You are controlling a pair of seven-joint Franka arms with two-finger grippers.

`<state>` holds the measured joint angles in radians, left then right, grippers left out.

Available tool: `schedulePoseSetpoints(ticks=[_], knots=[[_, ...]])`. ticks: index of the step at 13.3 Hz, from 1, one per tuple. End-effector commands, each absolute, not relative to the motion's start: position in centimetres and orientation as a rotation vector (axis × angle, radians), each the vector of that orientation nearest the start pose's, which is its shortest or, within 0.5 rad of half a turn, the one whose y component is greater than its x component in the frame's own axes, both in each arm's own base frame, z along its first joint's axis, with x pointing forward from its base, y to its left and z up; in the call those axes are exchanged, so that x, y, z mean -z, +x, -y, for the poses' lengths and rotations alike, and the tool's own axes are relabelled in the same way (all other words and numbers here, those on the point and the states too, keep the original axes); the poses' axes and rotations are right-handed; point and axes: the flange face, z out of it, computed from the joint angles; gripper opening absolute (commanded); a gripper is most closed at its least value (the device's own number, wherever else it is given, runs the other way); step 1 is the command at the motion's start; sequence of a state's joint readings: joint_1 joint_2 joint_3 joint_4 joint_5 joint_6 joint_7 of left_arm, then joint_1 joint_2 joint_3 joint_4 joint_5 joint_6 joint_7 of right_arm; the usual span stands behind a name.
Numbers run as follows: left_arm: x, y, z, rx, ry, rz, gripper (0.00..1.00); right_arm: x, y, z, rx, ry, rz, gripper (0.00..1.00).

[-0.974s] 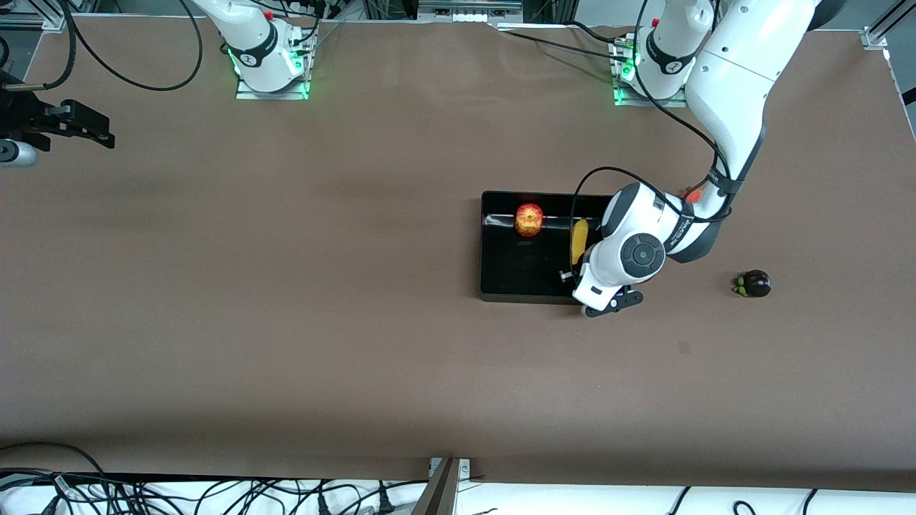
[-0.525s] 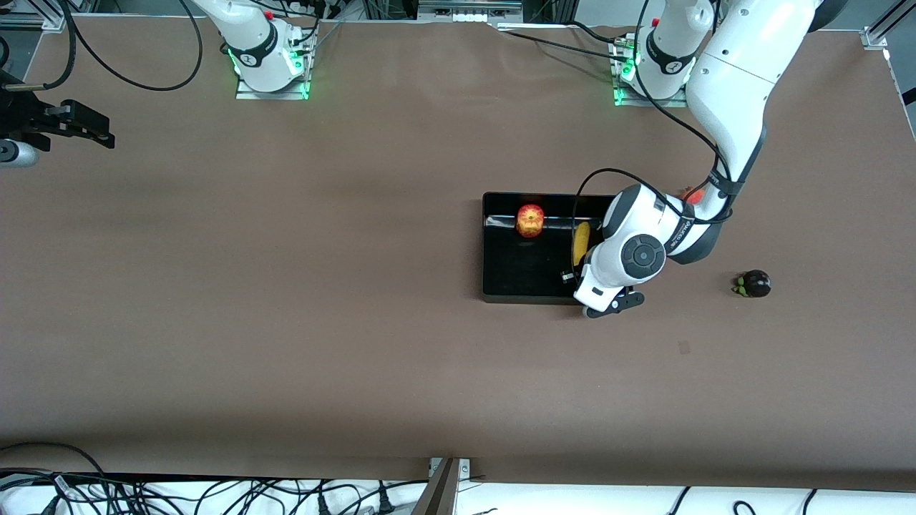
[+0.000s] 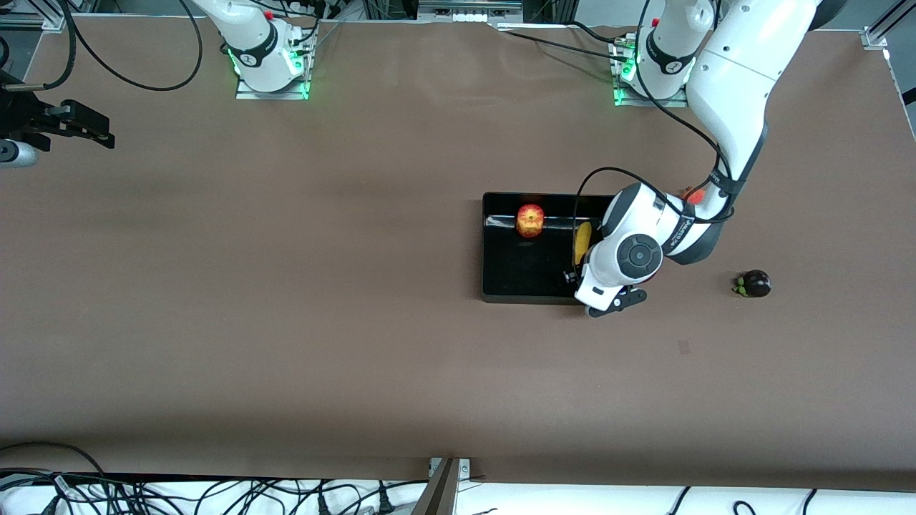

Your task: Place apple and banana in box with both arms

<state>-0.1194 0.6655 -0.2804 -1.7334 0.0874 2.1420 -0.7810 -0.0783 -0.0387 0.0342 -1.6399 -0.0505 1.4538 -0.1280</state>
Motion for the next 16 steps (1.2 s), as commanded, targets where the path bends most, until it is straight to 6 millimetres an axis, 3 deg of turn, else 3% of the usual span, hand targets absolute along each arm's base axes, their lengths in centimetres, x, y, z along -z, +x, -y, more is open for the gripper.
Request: schedulePoseSetpoints(ticks=[1, 8, 10, 13, 16], knots=[[-24.3, 58.9, 24.3, -0.382, -2.965, 0.574, 1.00, -60.8, 52.9, 3.0, -0.240, -3.170, 0.110, 1.00], [-34.7, 58.5, 23.4, -0.271, -2.962, 0.560, 1.00, -60.8, 52.9, 3.0, -0.240, -3.170, 0.110, 1.00], [-38.8, 59.0, 21.9, -0.266, -2.972, 0.481, 1.00, -60.8, 52.9, 3.1, -0.240, -3.170, 0.107, 1.00], [-45.7, 59.5, 17.5, -0.229, -3.001, 0.414, 1.00, -60.8, 52.9, 3.0, -0.240, -3.170, 0.110, 1.00], [-49.1, 59.5, 13.7, -0.206, -3.018, 0.362, 1.00, -60.8, 52.9, 3.0, -0.240, -3.170, 0.110, 1.00]])
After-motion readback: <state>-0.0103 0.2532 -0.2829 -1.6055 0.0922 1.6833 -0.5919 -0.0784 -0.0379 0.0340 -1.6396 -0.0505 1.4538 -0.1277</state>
